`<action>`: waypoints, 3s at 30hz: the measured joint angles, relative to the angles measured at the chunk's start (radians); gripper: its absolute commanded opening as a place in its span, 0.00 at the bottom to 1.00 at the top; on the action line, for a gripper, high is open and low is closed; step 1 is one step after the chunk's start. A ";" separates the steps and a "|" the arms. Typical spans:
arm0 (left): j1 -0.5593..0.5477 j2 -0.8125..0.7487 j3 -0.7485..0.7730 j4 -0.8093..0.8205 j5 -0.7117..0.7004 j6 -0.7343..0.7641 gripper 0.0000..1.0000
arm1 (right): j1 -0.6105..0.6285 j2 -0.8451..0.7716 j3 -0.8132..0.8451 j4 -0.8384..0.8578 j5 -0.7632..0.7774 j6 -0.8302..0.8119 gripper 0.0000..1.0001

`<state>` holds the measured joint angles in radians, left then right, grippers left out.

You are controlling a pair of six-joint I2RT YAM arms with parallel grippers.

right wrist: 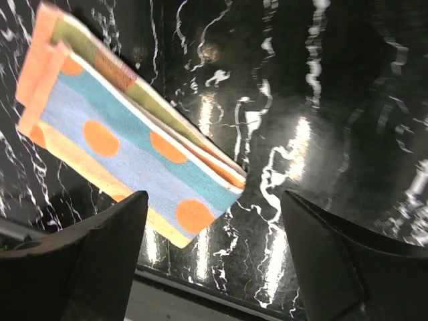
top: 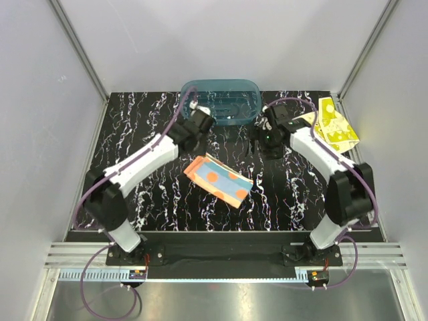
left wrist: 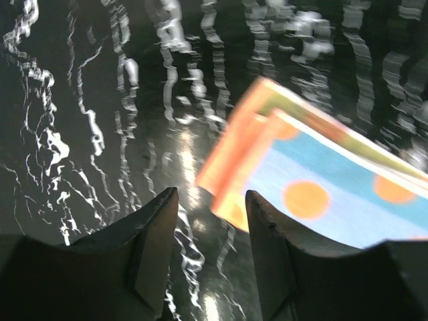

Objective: Roll the towels
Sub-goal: Fold the towel, then roll the towel

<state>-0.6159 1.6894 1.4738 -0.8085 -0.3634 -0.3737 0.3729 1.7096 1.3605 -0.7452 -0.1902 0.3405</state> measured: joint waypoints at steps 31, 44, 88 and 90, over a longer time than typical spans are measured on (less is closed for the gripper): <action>-0.651 0.206 -0.043 0.112 -0.067 -0.183 0.49 | -0.258 -0.441 -0.318 0.023 0.029 0.136 0.88; -0.652 0.316 -0.088 0.181 -0.087 -0.184 0.48 | -0.260 -0.438 -0.333 0.023 0.004 0.139 0.88; -0.684 0.340 -0.116 0.211 -0.274 -0.135 0.07 | -0.261 -0.343 -0.333 0.069 -0.117 0.150 0.88; -0.678 0.317 -0.151 0.248 -0.265 -0.132 0.00 | -0.262 -0.338 -0.333 0.078 -0.170 0.150 0.88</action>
<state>-1.2938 2.0068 1.3228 -0.5602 -0.6281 -0.5056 0.1108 1.3712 1.0279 -0.6674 -0.3599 0.4904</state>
